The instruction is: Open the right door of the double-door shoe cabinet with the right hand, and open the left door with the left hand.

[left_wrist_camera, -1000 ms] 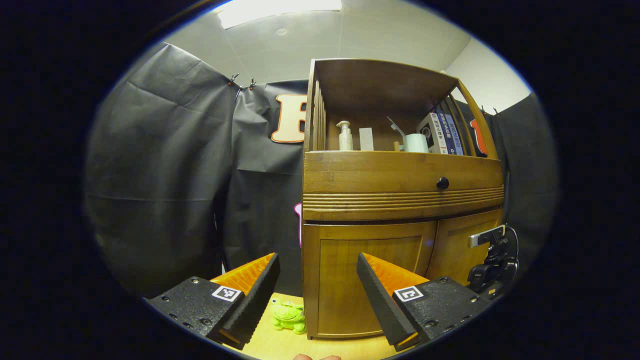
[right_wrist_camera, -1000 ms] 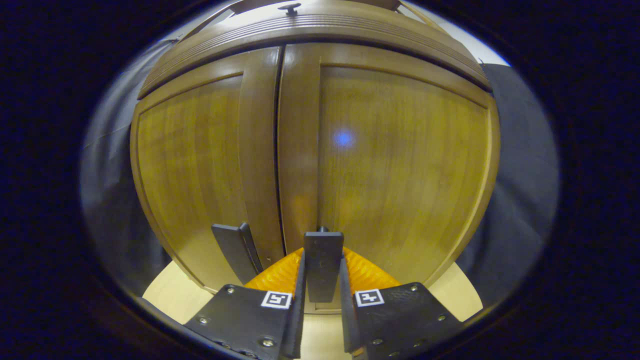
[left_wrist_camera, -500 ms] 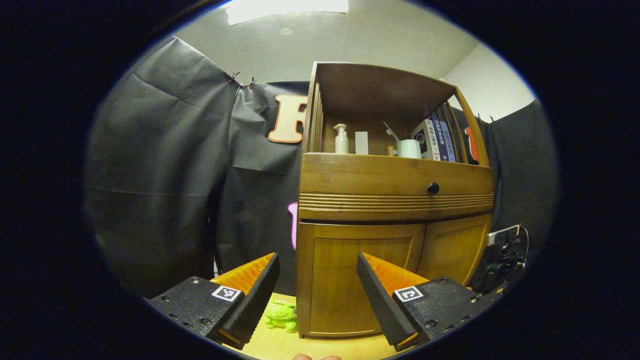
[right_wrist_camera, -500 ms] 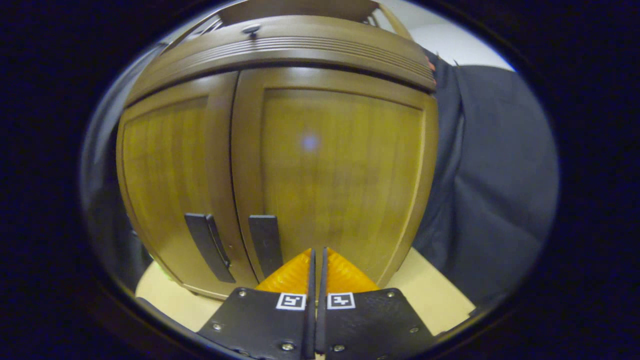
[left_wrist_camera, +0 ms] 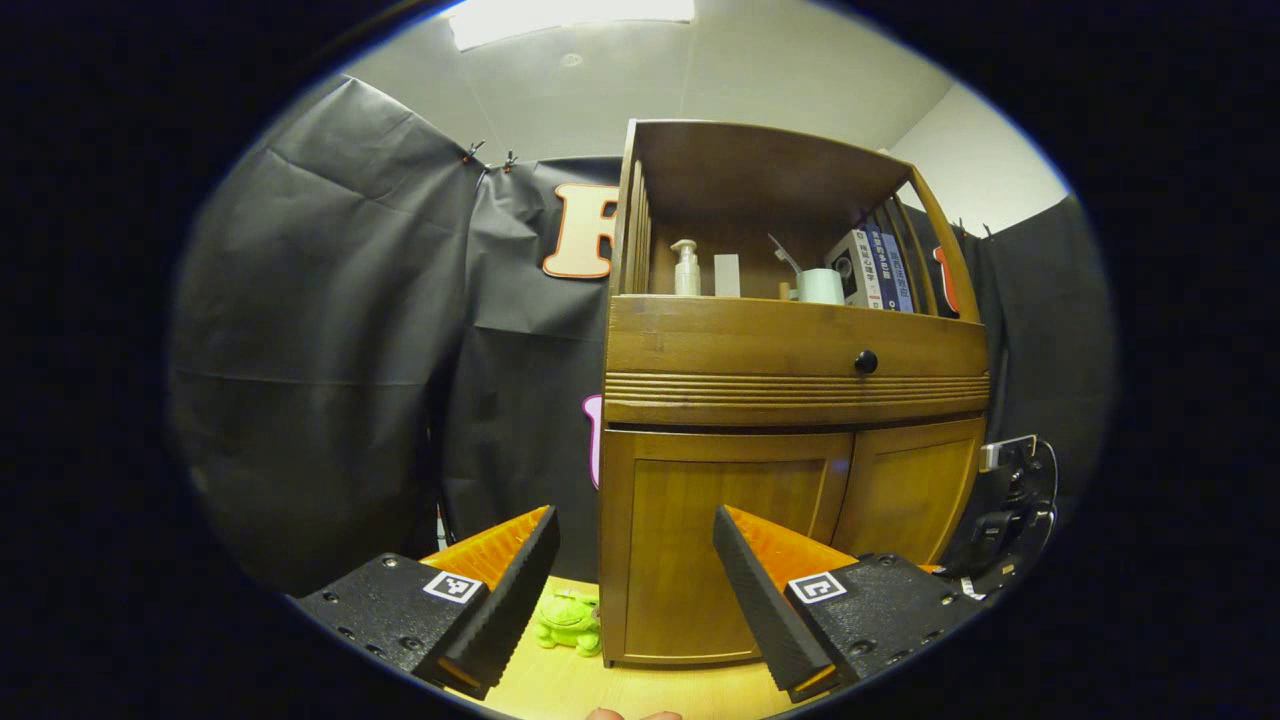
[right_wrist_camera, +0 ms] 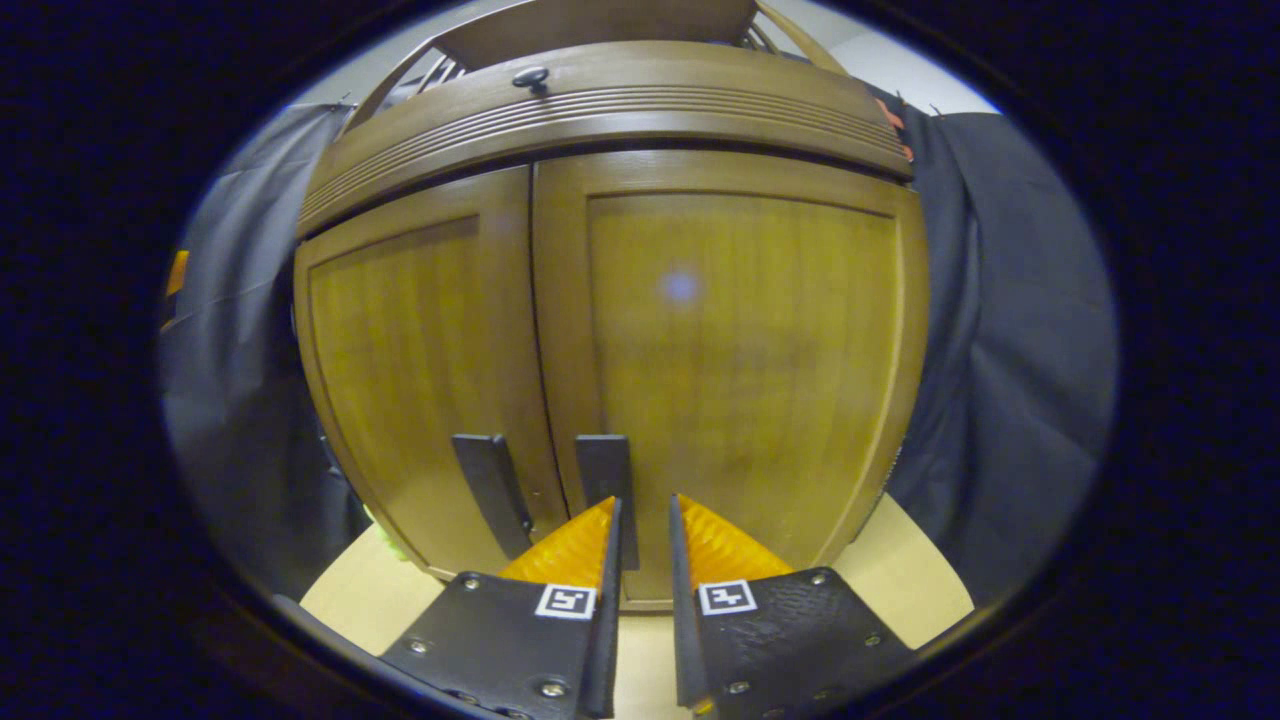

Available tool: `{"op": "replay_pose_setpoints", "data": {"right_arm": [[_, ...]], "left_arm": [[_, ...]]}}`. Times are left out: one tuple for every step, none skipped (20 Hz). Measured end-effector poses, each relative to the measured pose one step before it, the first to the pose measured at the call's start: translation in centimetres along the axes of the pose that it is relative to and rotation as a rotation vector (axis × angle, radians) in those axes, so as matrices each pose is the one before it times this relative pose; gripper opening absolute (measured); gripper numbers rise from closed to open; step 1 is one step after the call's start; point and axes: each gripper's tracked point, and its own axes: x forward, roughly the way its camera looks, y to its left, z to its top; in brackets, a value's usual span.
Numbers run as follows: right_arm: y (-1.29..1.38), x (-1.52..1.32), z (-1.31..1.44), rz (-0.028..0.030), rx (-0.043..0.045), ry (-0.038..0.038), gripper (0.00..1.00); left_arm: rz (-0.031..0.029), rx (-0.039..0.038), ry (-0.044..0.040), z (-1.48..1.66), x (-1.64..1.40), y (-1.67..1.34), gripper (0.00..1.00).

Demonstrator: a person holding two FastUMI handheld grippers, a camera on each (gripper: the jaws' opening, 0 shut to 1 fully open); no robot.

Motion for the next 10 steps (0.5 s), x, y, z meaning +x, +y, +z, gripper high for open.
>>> {"op": "replay_pose_setpoints", "data": {"right_arm": [[0.101,0.079,0.263,0.00592,-0.0062,-0.00545,0.23],[0.202,0.17,0.073,0.00914,-0.00431,0.00138,0.23],[-0.031,0.401,-0.085,-0.00045,-0.00381,0.00332,0.3],[0.048,0.006,-0.045,0.00036,0.00017,0.00077,0.3],[-0.002,0.222,0.111,0.00192,0.0054,0.00052,0.33],[0.007,-0.009,0.002,-0.00145,0.00699,-0.00048,0.37],[0.043,0.341,0.106,0.00295,0.00717,0.00108,0.37],[0.15,0.175,-0.117,0.00098,0.0054,0.00423,0.37],[0.118,0.251,-0.42,0.00745,0.00347,0.00761,0.37],[0.183,-0.001,0.036,0.00715,0.00152,0.00486,0.33]], "left_arm": [[0.01154,0.00245,-0.0017,0.03,-0.099,0.367,0.95],[0.01265,0.00025,-0.00475,0.168,-0.06,0.438,0.95],[0.01076,-0.00349,-0.00552,0.16,-0.092,0.348,0.95],[0.00734,-0.00511,-0.00427,0.055,-0.018,0.181,0.92],[0.006,-0.00266,-0.00128,0.039,0.007,0.256,0.92],[0.00777,0.00064,-0.00008,-0.059,-0.099,0.247,0.92],[0.00834,0.00105,-0.00083,0.065,0.069,0.229,0.92],[0.00951,0.00034,-0.00025,0.003,-0.14,0.274,0.99],[0.01135,0.00034,0.00002,0.013,0.014,0.321,0.95],[0.01168,0.00007,0.0011,-0.036,-0.108,0.227,0.95]]}}
